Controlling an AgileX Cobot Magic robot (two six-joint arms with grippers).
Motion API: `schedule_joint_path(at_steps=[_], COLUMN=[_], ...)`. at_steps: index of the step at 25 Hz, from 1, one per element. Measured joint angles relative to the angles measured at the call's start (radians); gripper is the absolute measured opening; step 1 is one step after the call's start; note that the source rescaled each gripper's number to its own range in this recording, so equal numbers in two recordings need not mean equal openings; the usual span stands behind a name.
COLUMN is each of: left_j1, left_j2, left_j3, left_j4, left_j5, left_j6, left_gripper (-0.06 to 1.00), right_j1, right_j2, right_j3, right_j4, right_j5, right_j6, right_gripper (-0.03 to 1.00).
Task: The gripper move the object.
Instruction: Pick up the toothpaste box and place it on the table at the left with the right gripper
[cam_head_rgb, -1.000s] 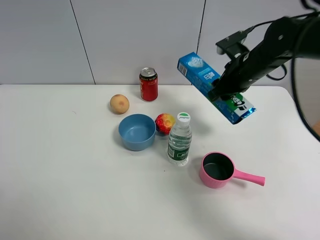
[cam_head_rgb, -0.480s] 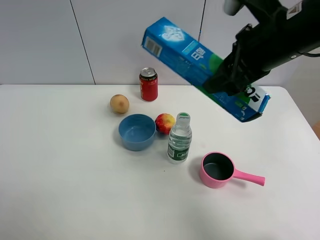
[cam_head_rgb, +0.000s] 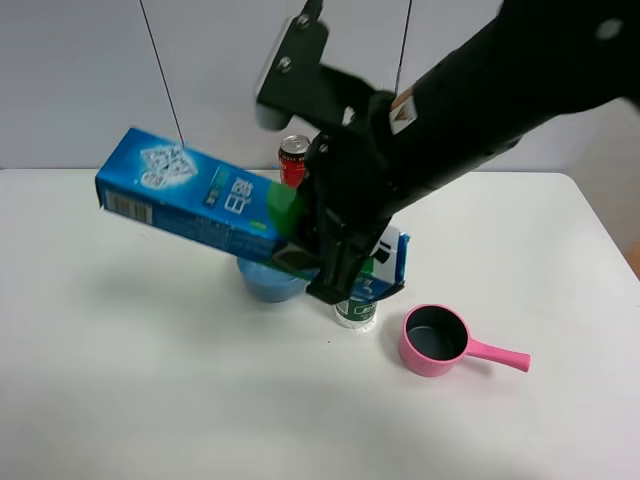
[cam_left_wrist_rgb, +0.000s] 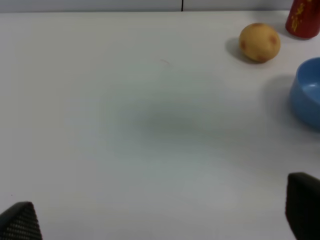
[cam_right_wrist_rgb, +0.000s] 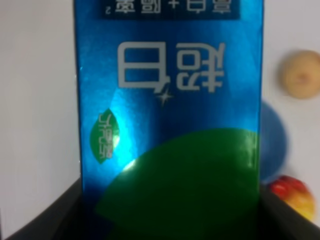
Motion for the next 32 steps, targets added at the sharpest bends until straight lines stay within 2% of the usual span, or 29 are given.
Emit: schedule_joint_path(at_steps=[4,13,20,32], left_j1=[0.000,0.000,0.000,0.000], left_j2=[0.000,0.000,0.000,0.000], left_j3=[0.000,0.000,0.000,0.000], left_j4=[0.000,0.000,0.000,0.000], left_j5=[0.000,0.000,0.000,0.000], left_j6=[0.000,0.000,0.000,0.000], left_gripper=[1.00,1.00,1.00,1.00], right_j1=[0.016,0.016,0.016,0.064], right_j2=[0.129,0.397,0.438,0.505], right_j3=[0.000,0.000,0.000,0.000], right_j4=[-0.006,-0.009,0.041,0.034], right_j5=[-0.010,-0.098,-0.145,-0.198], right_j6=[-0.001,-0.022,-0.029,-0.101], right_gripper=[0.00,0.00,0.00,0.00])
